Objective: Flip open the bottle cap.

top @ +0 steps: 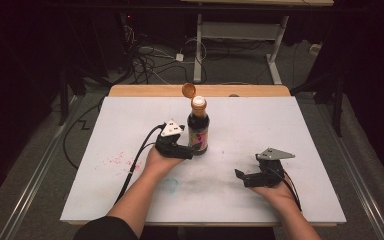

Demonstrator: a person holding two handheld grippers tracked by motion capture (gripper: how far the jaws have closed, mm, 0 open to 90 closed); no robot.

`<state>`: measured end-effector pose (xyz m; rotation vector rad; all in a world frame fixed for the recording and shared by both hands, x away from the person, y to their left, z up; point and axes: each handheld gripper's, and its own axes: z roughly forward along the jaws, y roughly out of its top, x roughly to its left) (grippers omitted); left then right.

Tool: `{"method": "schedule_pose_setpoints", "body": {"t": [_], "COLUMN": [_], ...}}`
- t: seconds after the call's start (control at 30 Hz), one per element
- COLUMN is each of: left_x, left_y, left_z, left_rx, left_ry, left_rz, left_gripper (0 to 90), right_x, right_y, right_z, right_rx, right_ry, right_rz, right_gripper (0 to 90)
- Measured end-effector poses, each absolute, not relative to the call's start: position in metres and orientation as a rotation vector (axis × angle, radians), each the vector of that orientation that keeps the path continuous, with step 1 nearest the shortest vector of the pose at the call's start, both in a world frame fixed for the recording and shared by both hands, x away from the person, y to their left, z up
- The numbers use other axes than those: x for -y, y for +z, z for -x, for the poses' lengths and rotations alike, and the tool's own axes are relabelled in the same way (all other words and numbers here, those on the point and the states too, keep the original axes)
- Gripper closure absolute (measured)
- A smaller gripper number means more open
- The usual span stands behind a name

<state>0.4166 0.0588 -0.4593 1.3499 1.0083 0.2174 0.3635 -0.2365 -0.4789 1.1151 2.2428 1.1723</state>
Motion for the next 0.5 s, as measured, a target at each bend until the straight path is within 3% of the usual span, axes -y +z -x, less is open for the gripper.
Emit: {"method": "schedule_pose_setpoints", "body": {"t": [0.13, 0.5], "left_x": [-0.070, -0.095], "left_y": [-0.472, -0.490], "left_z": [-0.407, -0.371], "left_rx": [-1.055, -1.074], "left_ry": [0.203, 0.223], "left_rz": [-1.383, -1.437], "left_gripper": [0.0, 0.0], "right_x": [0.237, 0.243], "right_y": [-0.477, -0.479], "right_z": [-0.361, -0.358], "right_rx": [-2.220, -2.187], "right_ry": [1.187, 1.172], "right_rz": [-1.117, -1.125], "right_gripper": [0.4, 0.3]}}
